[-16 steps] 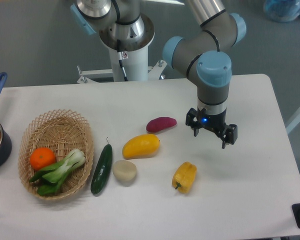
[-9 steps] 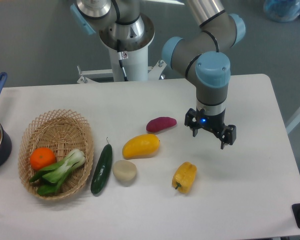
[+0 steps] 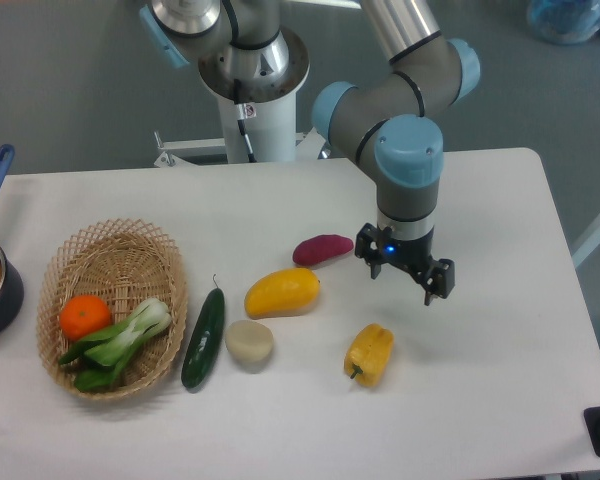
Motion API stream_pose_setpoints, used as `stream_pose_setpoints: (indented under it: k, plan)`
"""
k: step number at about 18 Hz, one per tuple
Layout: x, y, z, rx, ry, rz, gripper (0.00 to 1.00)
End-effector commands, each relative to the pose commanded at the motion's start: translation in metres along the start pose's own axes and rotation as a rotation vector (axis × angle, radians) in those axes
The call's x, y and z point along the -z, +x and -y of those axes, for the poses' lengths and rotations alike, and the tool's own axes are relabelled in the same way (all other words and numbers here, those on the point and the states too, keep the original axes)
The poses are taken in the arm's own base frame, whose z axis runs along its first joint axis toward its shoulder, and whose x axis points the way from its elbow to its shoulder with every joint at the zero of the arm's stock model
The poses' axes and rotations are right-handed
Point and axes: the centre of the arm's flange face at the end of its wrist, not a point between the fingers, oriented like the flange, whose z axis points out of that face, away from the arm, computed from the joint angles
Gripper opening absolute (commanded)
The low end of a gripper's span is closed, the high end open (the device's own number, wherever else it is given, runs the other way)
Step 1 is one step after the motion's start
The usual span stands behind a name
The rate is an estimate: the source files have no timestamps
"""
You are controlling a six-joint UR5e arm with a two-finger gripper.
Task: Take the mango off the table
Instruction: 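Move the open gripper toward the yellow mango and lower it, then close the gripper around the yellow mango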
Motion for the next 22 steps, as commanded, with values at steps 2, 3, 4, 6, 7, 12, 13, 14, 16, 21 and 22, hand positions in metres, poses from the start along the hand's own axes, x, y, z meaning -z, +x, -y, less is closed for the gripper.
stream_pose_setpoints:
  k: [2, 3, 4, 6, 7, 12, 13, 14, 16, 21, 22]
  plan:
    - [0.001, 0.010, 0.015, -0.036, 0.005, 0.000, 1.00]
    - [0.002, 0.015, 0.023, -0.053, 0.009, 0.000, 1.00]
    - [0.004, 0.020, 0.032, -0.068, 0.013, 0.004, 1.00]
    - [0.004, 0.034, 0.047, -0.100, 0.016, -0.004, 1.00]
    - [0.002, 0.043, 0.054, -0.118, 0.017, -0.010, 1.00]
    - [-0.007, 0.085, 0.077, -0.184, 0.013, -0.048, 1.00]
    - [-0.008, 0.090, 0.079, -0.191, 0.012, -0.053, 1.00]
    - [-0.008, 0.096, 0.084, -0.204, 0.014, -0.057, 1.00]
    - [-0.012, 0.109, 0.090, -0.225, 0.005, -0.067, 1.00]
    - [-0.016, 0.128, 0.082, -0.242, -0.014, -0.091, 1.00]
    - [-0.019, 0.132, 0.080, -0.242, -0.020, -0.099, 1.00]
